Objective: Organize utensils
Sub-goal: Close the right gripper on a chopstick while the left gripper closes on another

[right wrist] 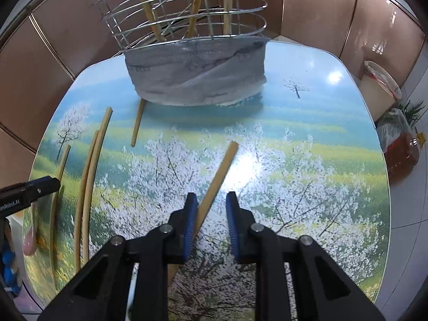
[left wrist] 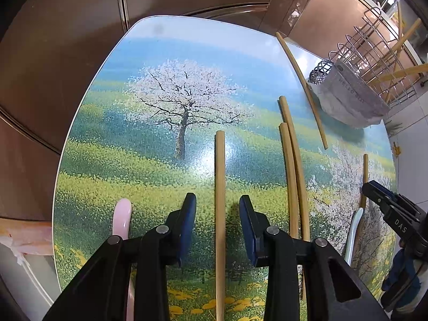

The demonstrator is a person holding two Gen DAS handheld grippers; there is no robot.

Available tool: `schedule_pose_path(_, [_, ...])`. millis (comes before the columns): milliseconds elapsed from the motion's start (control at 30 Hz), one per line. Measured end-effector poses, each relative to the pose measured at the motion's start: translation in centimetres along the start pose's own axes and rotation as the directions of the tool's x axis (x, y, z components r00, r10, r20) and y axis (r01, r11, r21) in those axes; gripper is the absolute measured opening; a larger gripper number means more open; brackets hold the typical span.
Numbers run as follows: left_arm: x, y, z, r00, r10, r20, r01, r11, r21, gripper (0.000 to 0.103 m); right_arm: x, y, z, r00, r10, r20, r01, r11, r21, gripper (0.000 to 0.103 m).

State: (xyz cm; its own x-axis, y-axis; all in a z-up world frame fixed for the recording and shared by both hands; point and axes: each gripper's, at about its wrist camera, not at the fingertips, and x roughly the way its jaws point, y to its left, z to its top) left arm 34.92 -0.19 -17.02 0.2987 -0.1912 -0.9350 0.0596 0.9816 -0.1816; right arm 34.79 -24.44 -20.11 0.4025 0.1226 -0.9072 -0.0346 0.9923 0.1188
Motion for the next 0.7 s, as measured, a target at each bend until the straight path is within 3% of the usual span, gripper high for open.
schedule_pose_path(433, [-0.4, 0.8, -0.4, 0.999, -0.039, -0.015, 0.039, 0.999, -0.022, 0.015, -0.8, -0.9, -1.6, 0.999, -0.027, -0.026, 0.024, 0.996, -0.090, 0.008])
schedule_pose_path(700, [-0.3, 0.8, -0.6, 0.997, -0.069, -0.033, 0.068, 0.997, -0.039, 0.006, -1.4, -1.9, -2.4, 0.999, -0.016, -0.043, 0.010, 0.993, -0.118, 0.007])
